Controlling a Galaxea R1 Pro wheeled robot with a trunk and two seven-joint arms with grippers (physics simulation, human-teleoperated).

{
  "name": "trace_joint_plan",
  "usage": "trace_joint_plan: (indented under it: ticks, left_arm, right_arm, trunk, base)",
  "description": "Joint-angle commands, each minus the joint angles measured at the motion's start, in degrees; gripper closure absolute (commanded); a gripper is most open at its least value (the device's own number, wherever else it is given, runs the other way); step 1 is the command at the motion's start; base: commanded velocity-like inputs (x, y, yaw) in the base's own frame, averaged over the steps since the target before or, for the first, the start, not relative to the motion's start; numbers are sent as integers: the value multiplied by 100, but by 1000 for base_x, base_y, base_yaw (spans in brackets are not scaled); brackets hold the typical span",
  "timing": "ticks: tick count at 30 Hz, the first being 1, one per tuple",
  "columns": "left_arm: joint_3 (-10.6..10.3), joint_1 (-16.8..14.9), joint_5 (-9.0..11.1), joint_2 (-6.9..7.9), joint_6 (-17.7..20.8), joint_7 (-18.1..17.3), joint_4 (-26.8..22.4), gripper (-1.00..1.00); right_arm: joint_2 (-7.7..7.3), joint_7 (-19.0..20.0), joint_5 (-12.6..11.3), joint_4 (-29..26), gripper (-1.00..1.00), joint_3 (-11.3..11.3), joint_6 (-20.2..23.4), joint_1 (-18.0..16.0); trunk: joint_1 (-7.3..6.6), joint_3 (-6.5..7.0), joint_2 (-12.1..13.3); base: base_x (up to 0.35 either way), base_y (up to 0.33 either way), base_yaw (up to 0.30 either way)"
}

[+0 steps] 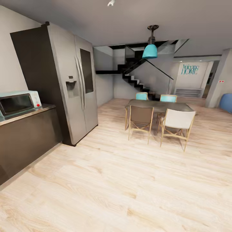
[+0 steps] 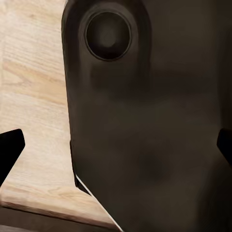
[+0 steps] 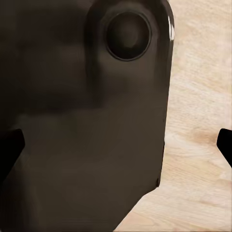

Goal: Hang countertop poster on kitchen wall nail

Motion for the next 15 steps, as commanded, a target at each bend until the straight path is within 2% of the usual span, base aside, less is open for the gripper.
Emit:
trace_joint_plan:
  ticks: [1,3,15]
  left_arm:
    - [-32,33,3,-33,8,-4,-33,-100]
    - [-26,69,3,-75,9,-4,-88,-100]
    - [-26,69,3,-75,9,-4,-88,-100]
  right_arm:
    - [33,33,-19,33,-100,-12,33,-27]
    - [64,44,-18,32,-100,-11,55,-27]
    - [64,44,-18,32,-100,-11,55,-27]
  trunk:
    - [0,-3,-1]
    - [0,-3,-1]
    - [0,-3,-1]
  base:
    - [0,0,0]
    - [0,0,0]
    - [0,0,0]
